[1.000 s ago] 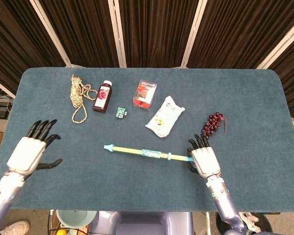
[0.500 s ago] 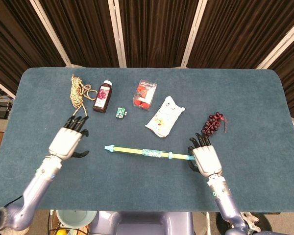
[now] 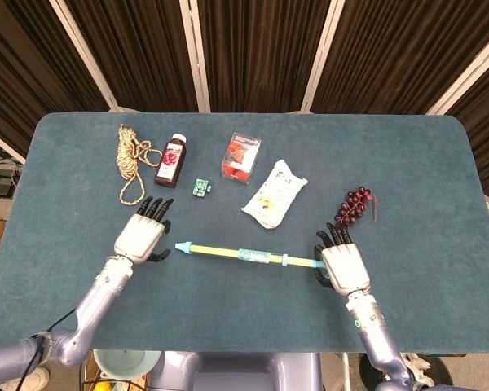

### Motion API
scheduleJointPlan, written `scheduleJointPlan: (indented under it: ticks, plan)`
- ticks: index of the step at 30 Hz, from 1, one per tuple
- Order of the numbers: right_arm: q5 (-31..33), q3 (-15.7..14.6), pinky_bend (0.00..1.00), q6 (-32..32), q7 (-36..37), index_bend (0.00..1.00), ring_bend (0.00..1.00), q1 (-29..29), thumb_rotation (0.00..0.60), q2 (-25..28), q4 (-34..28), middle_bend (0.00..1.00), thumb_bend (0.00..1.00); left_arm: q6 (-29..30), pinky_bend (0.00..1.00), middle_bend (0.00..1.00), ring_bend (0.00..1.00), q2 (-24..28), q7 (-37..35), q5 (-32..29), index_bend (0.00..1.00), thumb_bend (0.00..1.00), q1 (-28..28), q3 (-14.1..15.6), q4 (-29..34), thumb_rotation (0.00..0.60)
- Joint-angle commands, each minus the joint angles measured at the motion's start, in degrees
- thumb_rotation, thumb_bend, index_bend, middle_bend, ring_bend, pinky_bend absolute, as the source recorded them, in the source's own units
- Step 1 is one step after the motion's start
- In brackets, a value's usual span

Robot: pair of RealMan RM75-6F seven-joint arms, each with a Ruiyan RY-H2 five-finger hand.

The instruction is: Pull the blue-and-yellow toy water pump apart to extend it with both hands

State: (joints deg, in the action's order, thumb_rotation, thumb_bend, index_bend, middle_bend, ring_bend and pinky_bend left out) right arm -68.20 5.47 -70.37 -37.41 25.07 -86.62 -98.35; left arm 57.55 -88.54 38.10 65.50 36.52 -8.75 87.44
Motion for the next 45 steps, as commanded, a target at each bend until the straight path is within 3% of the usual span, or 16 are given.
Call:
scheduleJointPlan:
  ticks: [1,24,28,39,45]
  plan:
    - [0.0,-0.1,0.01,0.0,0.0,0.81,0.08,0.0,0.600,-0.1,0.0,0.22,0.51,-0.4,0.02,0.00,0.00,-1.4,0.2,-0.8,0.44,0.24,0.8,0.3,-1.1,0.600]
    - [0.4,-0.2,0.01,-0.7,-0.5,0.82,0.08,0.2,0.600,-0.4,-1.2,0.22,0.51,-1.0,0.02,0.00,0.00,-8.2,-1.0,-2.8,0.43,0.25,3.3,1.8,-6.9,0.600]
    - [0.4,-0.4,0.01,-0.7,-0.5,0.82,0.08,0.3,0.600,-0.4,-1.4,0.22,0.52,-0.6,0.02,0.00,0.00,-8.8,-0.8,-2.8,0.45,0.28,3.4,2.1,-7.1,0.600]
    - [0.2,-0.5,0.01,-0.9,-0.8,0.82,0.08,0.4,0.600,-0.1,-2.2,0.22,0.51,0.1,0.02,0.00,0.00,-8.7,-0.9,-2.6,0.51,0.36,3.4,2.6,-6.7,0.600]
    - [0.7,0.0,0.01,-1.1,-0.5,0.82,0.08,0.4,0.600,0.7,-2.1,0.22,0.51,0.9,0.02,0.00,0.00,-6.6,-2.2,-1.3,0.51,0.37,3.0,3.0,-3.5,0.600]
